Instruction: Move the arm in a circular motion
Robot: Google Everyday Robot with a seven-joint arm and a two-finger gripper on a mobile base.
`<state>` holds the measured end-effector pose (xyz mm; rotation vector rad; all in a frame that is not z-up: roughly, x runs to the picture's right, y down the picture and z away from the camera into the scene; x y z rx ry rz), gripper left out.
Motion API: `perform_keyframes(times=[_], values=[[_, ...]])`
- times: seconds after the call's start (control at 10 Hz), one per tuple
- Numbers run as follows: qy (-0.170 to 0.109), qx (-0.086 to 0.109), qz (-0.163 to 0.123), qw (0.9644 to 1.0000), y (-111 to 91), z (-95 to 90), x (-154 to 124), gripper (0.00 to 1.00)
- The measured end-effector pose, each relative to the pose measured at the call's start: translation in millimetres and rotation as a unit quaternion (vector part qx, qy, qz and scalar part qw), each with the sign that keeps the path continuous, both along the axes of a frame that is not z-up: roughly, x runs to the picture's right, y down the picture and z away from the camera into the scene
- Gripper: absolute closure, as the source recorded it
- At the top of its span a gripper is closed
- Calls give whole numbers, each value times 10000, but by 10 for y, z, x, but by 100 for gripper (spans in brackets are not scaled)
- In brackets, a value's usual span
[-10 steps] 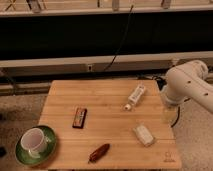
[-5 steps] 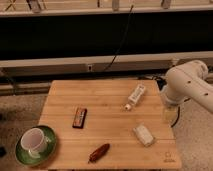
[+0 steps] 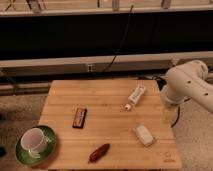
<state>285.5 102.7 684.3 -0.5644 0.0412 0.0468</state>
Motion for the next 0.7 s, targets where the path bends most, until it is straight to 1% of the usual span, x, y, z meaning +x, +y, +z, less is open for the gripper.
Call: perform_keyframes(times=[0.4, 0.5, 0.7], values=[[0, 5, -2, 10000, -9, 2, -3, 20], [16, 16, -67, 10000, -58, 36, -33, 20], [-31, 26, -190, 9998, -257, 189, -208, 20]])
